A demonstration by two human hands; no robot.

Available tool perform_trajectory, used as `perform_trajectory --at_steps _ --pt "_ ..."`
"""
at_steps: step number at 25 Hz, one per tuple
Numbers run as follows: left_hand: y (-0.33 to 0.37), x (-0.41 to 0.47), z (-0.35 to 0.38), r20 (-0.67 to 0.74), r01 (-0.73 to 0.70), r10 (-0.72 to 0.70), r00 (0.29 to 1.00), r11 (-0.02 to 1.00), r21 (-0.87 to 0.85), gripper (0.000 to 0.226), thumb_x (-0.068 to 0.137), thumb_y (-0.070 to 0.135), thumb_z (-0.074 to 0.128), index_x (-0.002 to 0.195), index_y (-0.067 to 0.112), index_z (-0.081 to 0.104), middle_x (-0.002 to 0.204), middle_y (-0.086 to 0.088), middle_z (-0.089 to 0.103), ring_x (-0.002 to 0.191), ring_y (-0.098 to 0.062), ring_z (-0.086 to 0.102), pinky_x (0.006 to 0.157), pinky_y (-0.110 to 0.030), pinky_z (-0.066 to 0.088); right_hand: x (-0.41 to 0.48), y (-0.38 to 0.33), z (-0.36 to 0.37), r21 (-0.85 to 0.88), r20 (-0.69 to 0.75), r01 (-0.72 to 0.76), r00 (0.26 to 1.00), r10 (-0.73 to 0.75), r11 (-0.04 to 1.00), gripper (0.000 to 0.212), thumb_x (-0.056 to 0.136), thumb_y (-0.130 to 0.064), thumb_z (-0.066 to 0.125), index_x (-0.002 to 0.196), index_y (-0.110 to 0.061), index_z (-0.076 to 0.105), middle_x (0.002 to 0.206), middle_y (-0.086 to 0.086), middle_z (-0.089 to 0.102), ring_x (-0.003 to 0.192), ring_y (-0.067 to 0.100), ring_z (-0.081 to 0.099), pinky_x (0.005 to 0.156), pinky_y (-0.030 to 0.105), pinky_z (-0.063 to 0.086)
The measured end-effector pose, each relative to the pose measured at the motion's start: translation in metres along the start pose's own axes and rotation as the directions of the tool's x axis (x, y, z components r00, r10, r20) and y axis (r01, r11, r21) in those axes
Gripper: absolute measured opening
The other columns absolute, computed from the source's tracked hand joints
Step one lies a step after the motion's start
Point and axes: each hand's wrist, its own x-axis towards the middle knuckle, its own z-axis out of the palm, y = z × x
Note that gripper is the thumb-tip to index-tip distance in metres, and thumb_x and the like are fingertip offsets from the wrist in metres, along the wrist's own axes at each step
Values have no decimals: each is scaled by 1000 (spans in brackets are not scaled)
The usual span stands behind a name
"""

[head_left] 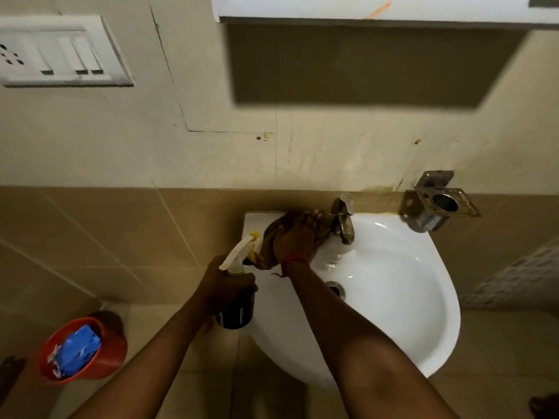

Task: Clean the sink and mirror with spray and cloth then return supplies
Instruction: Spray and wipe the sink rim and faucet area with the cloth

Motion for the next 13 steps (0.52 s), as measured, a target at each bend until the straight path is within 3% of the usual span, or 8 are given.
perform_trajectory --at_steps 2,4,6,7,8,10,11,13 --pt "-2 -4 -16 -36 6 -6 999 1000 12 26 72 -9 74 93 5 71 84 -17 76 69 -17 74 69 -38 61 -19 -24 -2 -27 40 306 952 -305 952 57 95 -44 48 147 -21 45 157 14 39 152 37 21 124 63 4" --pt "4 -12 -32 -81 -6 8 997 1000 18 22 76 -11 70 87 7 70 74 -10 73 62 -7 69 63 -28 55 -50 -29 2 31 29 665 746 -666 746 31 98 -43 47 117 -26 65 126 8 63 136 36 46 122 63 16" --pt "15 -22 -46 -105 -17 16 994 1000 -11 16 70 2 72 84 8 70 69 -10 72 62 -9 68 63 -30 54 -84 -29 -3 173 58 803 569 -820 570 38 106 -42 34 115 -24 66 112 5 67 122 32 55 119 60 25" --pt "22 -27 -51 -105 -16 11 994 999 -44 16 65 9 70 81 10 69 65 -6 73 59 -9 67 61 -28 54 -98 -27 -6 296 100 769 565 -819 567 36 105 -41 34 118 -27 64 114 3 66 121 31 56 119 57 27" --pt "29 -31 -55 -114 -15 7 993 997 -71 16 63 12 69 79 13 68 61 0 72 56 -6 67 59 -25 53 -117 -30 -22 471 190 623 620 -762 624 32 103 -42 39 119 -29 64 120 0 65 125 29 55 120 52 30" --pt "50 -40 -63 -148 -23 10 989 996 -85 15 66 13 76 78 18 69 61 2 71 61 -9 68 60 -26 52 -139 -37 -60 617 497 94 723 -480 781 35 97 -41 48 118 -21 68 129 2 66 123 21 61 112 33 44" --pt "63 -45 -67 -144 -44 29 989 994 -99 18 70 10 78 82 22 72 69 -1 73 68 -16 69 65 -30 55 -144 -47 -85 616 593 -105 714 -373 781 31 98 -35 49 111 -15 70 123 8 69 110 14 68 98 27 53" --pt "95 -57 -78 -112 -105 88 990 981 -162 28 71 4 72 89 25 75 87 -6 76 74 -28 69 70 -36 59 -144 -72 -132 702 585 -264 744 -323 661 18 97 -24 52 99 -17 69 115 15 72 88 10 69 80 23 55"
